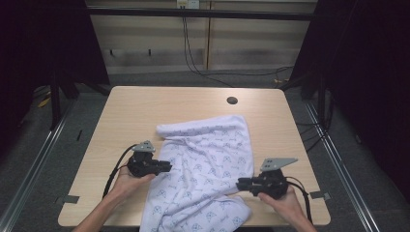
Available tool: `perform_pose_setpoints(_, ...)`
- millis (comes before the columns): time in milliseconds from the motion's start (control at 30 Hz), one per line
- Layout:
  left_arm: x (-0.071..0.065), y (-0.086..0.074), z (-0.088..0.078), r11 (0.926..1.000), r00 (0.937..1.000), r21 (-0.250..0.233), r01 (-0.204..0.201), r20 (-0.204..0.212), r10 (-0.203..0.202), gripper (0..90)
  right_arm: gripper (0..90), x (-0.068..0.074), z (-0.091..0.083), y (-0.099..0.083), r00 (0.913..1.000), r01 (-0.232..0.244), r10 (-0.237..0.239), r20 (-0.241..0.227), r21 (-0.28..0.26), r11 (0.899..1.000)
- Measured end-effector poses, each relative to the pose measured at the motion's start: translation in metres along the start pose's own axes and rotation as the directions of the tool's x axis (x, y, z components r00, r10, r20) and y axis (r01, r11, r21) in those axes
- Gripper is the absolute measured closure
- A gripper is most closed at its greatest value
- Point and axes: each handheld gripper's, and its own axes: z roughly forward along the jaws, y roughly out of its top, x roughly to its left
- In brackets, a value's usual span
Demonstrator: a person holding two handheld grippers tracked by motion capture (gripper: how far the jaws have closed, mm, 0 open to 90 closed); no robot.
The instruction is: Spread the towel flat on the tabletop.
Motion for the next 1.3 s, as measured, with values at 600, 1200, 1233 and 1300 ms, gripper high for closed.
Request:
perform_pose_setpoints(600, 0.012, -0.010, -0.005, 0.9980, 0.9937, -0.040, 0.050, -0.098, -0.054, 76.8, 86.4, 0.015, 0.010, -0.029, 0.9988, 0.024, -0.017, -0.047, 0.149, 0.989)
perform_pose_setpoints(1200, 0.018, -0.009, -0.006, 0.9943, 0.9881, -0.053, 0.093, -0.118, -0.099, 72.0, 56.1, 0.021, -0.017, -0.043, 0.9989, 0.012, -0.006, -0.046, 0.117, 0.993)
perform_pose_setpoints(1233, 0.018, -0.009, -0.006, 0.9941, 0.9881, -0.054, 0.094, -0.117, -0.099, 71.9, 55.4, 0.019, -0.011, -0.040, 0.9995, 0.016, -0.013, -0.029, 0.127, 0.992)
perform_pose_setpoints(1300, 0.018, -0.009, -0.007, 0.9937, 0.9885, -0.054, 0.098, -0.110, -0.103, 70.9, 57.3, 0.016, -0.003, -0.033, 0.9998, 0.019, -0.018, -0.007, 0.100, 0.995)
